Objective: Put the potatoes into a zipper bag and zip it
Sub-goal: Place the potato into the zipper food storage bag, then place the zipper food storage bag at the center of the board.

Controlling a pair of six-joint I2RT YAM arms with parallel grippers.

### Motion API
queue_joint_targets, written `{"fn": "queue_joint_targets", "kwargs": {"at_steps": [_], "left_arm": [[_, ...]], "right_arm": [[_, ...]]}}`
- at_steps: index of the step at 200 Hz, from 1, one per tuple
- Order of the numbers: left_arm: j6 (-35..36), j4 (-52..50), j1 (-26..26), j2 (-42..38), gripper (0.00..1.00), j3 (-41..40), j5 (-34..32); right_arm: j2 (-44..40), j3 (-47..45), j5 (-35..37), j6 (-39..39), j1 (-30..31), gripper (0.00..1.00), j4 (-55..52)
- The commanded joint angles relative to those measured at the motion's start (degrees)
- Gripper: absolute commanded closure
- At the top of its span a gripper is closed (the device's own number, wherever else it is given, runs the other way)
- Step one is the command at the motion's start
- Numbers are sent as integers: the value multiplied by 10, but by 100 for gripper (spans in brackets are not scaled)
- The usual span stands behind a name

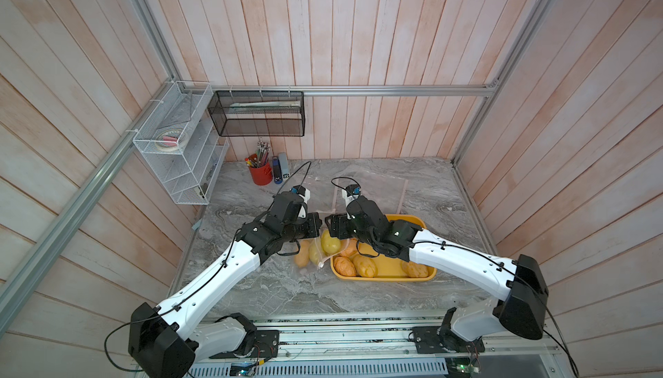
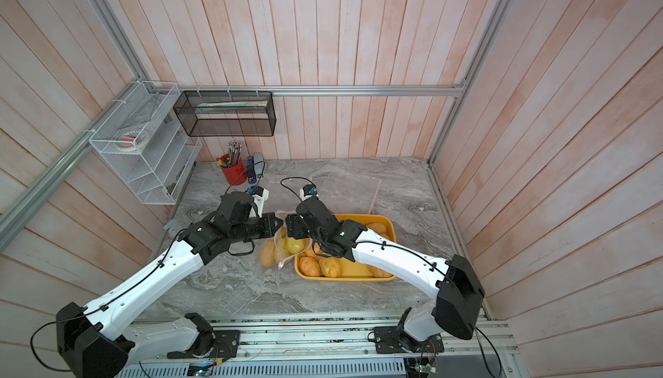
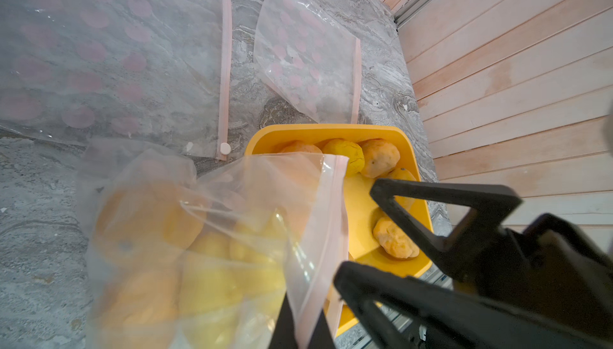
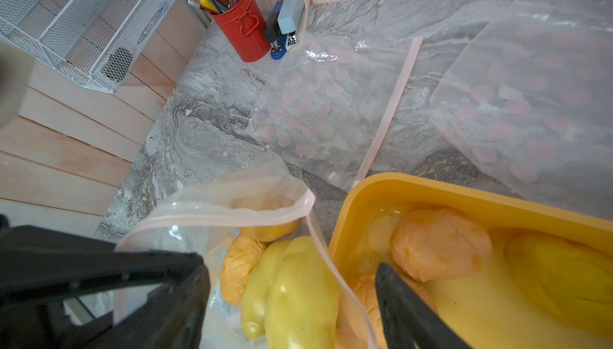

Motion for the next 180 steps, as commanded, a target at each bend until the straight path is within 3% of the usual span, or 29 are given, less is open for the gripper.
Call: {"fn": "queue_joint_targets", "kwargs": {"at_steps": [1, 45, 85, 106, 135, 180], "left_arm": [[-2, 15, 4, -4, 100, -5, 7], [-2, 13, 6, -9, 100, -5, 1], [-2, 16, 6, -11, 100, -6, 6], [-2, 16, 6, -12, 100, -8, 7], [-2, 16, 6, -17, 100, -8, 6], [-33, 16, 7, -37, 100, -33, 3]], "right_arm": [[-43, -36, 31, 4, 2, 29, -12], [-99, -151, -3, 30, 0, 41, 37], [-76, -187, -45, 35, -1, 47, 89], [-48, -176, -53, 33, -5, 66, 96], [-36, -156, -51, 24, -9, 100, 96], [-40, -81, -42, 0, -11, 100, 49]]}}
